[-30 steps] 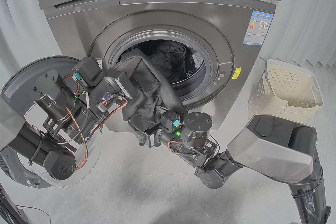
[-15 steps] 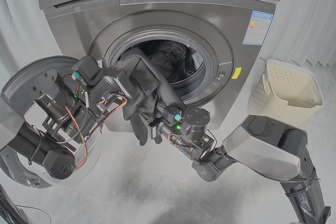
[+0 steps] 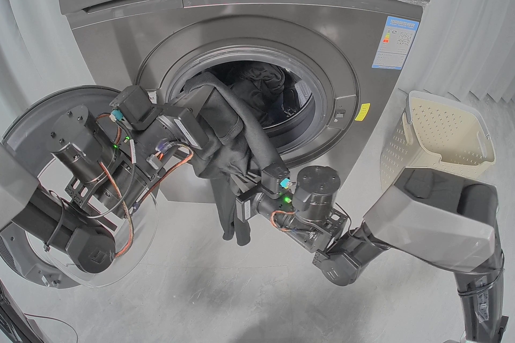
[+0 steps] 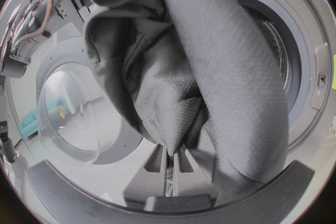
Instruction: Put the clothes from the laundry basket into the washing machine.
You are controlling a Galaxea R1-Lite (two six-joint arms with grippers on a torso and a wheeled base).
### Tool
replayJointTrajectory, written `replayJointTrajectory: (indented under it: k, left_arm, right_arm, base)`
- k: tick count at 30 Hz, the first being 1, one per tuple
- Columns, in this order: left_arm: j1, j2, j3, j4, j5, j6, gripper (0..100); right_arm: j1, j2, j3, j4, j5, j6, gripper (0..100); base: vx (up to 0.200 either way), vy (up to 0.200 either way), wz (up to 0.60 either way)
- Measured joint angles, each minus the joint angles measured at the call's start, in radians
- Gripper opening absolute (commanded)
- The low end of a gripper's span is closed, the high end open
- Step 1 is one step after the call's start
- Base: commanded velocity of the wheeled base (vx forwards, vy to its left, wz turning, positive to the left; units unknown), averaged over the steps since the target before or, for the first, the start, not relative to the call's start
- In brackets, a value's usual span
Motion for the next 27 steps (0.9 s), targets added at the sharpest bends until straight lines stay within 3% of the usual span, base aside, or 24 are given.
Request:
replayJointTrajectory:
  k: [9, 16, 24, 27]
  left_arm:
    - [0.003, 0.007, 0.0, 0.0, 0.0, 0.0, 0]
    - [0.013, 0.008, -0.003, -0.001, 0.001, 0.0, 0]
    - [0.007, 0.001, -0.006, -0.001, 0.013, -0.003, 0]
    - [0.006, -0.003, -0.005, -0.001, 0.013, -0.017, 0]
  right_arm:
    - [-0.001, -0.184, 0.264, -0.006, 0.016, 0.0, 0]
    - [-0.043, -0.32, 0.437, -0.007, 0.06, -0.001, 0]
    - [-0.086, -0.381, 0.462, -0.075, 0.075, 0.006, 0]
    - [-0.086, -0.385, 0.46, -0.079, 0.077, 0.008, 0]
  base:
    - [0.0, 0.0, 0.0]
    - [0.0, 0.0, 0.0]
    - [0.0, 0.0, 0.0]
    - [0.0, 0.0, 0.0]
